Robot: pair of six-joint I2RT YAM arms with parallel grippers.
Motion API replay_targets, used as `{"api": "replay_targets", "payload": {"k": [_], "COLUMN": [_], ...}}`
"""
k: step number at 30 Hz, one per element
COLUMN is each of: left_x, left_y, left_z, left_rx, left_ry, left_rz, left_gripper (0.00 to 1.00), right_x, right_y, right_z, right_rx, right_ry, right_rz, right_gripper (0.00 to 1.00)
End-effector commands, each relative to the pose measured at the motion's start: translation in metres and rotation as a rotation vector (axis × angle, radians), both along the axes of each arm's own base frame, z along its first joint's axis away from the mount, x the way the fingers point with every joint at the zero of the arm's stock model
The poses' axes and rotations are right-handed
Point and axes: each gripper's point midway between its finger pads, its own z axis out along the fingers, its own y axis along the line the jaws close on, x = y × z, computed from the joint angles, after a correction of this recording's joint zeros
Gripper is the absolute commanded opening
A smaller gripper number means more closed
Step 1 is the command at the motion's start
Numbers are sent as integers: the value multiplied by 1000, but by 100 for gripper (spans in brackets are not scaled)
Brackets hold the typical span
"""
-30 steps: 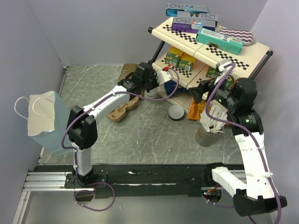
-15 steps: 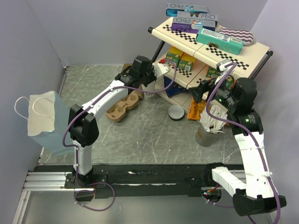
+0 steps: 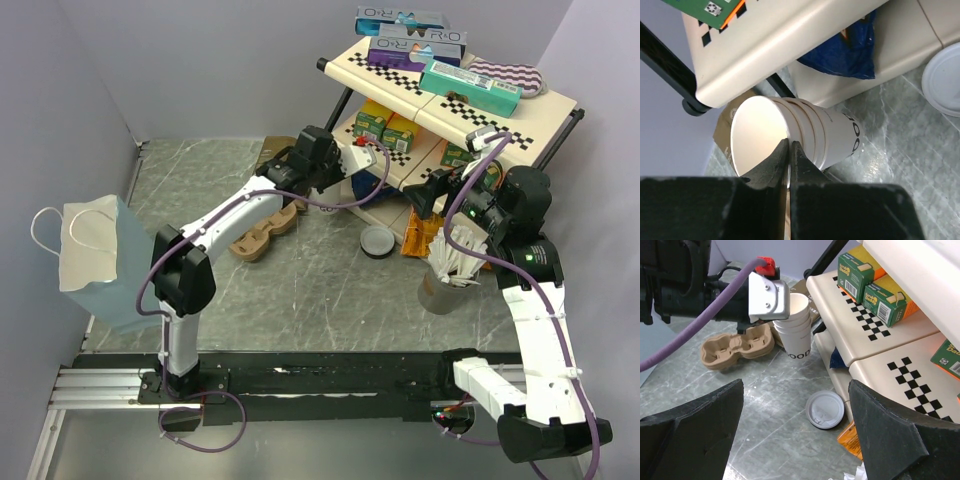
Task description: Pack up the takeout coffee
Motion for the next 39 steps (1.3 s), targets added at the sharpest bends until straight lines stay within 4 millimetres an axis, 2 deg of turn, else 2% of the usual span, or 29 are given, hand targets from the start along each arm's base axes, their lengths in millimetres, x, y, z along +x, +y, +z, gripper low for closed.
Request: {"api": "replay_targets", "payload": {"k": [1, 2, 3, 5, 6, 9, 10, 12, 15, 16, 18, 19, 20, 21, 23, 25, 26, 27, 28, 29, 30, 31, 32, 33, 34, 35, 36, 37, 39], "left_x": [11, 8, 7, 9, 18, 2, 16, 22, -4, 10, 26, 8, -2, -2, 27, 11, 16, 20, 21, -3, -15, -6, 11, 5, -5, -15, 9, 19, 12], "left_y": [18, 25, 11, 16, 21, 6, 19, 34, -4, -7, 19, 17, -2, 8, 34, 13, 3, 31, 36, 34, 4, 13, 28, 30, 16, 1, 8, 31, 11], "left_z": [5, -9, 9, 10, 7, 28, 30, 6, 32, 41, 11, -3, 12, 17, 12, 34, 64, 31, 21, -2, 48, 60, 38, 5, 7, 35, 55, 35, 47], "left_rx": [33, 100, 42, -19, -17, -56, -71, 49, -66, -100, 55, 112, 18, -6, 21, -18, -157, -85, -8, 77, -87, -170, -80, 73, 90, -61, -177, -96, -43], "left_ry": [-100, -60, -18, 30, -47, -59, -140, -138, 16, -85, -180, -76, -35, -63, -220, -73, -109, -151, -200, -84, -93, -148, -249, -206, -124, -50, -146, -191, -192], "left_rz": [63, 75, 55, 72, 88, 24, 110, 127, 30, 52, 125, 71, 23, 55, 137, 33, 40, 122, 129, 93, -34, 24, 62, 84, 27, 5, 42, 141, 80], "left_gripper": [1, 1, 1, 1, 1, 1, 1, 1, 1, 1, 1, 1, 1, 1, 1, 1, 1, 1, 1, 1, 1, 1, 1, 1, 1, 1, 1, 1, 1], "right_x": [1, 1, 1, 1, 2, 1, 2, 2, 3, 3, 4, 4, 3, 3, 2, 1, 1, 1, 2, 1, 1, 1, 1, 2, 1, 1, 1, 1, 2], "right_y": [0, 1, 0, -1, -2, -1, -1, 0, -2, -2, -1, -2, -2, -2, -2, -3, -4, -4, -3, -2, -2, -2, -2, -2, -2, -2, -3, -2, -2], "right_z": [12, 12, 12, 13, 11, 11, 11, 15, 18, 17, 14, 14, 14, 11, 10, 9, 9, 6, 5, 5, 6, 8, 6, 5, 6, 5, 5, 4, 4], "right_rx": [29, 29, 28, 27, 29, 31, 35, 44, 41, 40, 45, 45, 45, 45, 45, 41, 40, 40, 42, 45, 46, 50, 53, 61, 62, 58, 57, 60, 60], "right_ry": [-37, -37, -38, -42, -38, -34, -33, -37, -42, -41, -38, -37, -37, -28, -29, -24, -22, -19, -21, -20, -16, -23, -21, -13, -13, -8, -9, -9, -3], "right_rz": [1, 4, 3, -5, -8, -1, -4, 0, -5, -5, -4, -5, -7, -7, -7, -7, -11, -11, -8, -4, -4, -6, -6, -6, -2, -1, -6, -8, -2], "right_gripper": [91, 91, 91, 91, 91, 91, 91, 91, 91, 91, 91, 91, 91, 91, 91, 91, 91, 91, 91, 91, 91, 91, 91, 91, 91, 91, 91, 91, 91]}}
